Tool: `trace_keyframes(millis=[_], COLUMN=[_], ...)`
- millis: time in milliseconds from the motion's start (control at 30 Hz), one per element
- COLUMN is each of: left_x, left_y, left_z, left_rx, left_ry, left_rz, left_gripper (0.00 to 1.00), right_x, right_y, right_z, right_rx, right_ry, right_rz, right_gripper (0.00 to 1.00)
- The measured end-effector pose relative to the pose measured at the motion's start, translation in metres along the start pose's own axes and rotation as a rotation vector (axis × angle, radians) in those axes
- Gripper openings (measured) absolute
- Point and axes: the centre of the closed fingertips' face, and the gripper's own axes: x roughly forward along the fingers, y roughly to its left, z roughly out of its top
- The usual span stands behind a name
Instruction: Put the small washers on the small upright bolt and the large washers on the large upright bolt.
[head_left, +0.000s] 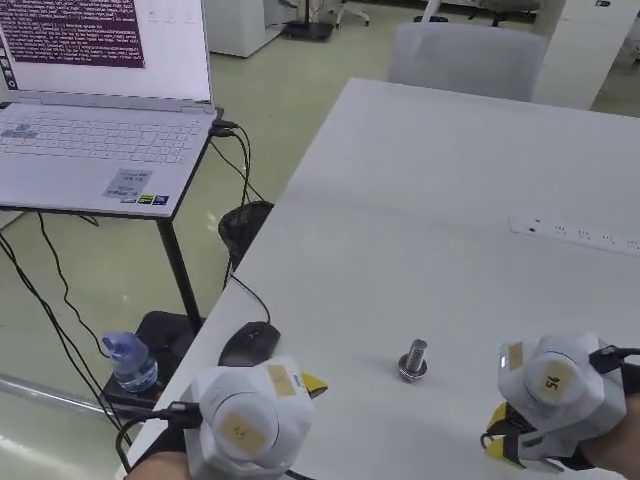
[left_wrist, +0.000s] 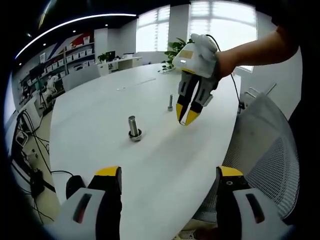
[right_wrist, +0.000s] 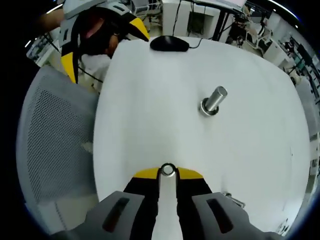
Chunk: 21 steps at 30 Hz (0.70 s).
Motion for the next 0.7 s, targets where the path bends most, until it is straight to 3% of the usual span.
trace_keyframes(millis=[433, 700], left_x=[0.010, 0.013], left_y=[-0.003, -0.002], left_z=[0.007, 0.009], left_rx=[0.012, 0.015], left_ry=[0.014, 0.023], left_rz=[0.000, 0.007], left_gripper=[0.76, 0.76], right_x=[-0.019, -0.029], right_y=[-0.018, -0.037], right_z=[-0.044, -0.059], right_rx=[0.066, 0.096], right_ry=[0.018, 0.022], right_rz=[-0.039, -0.061], right_gripper=[0.13, 0.13])
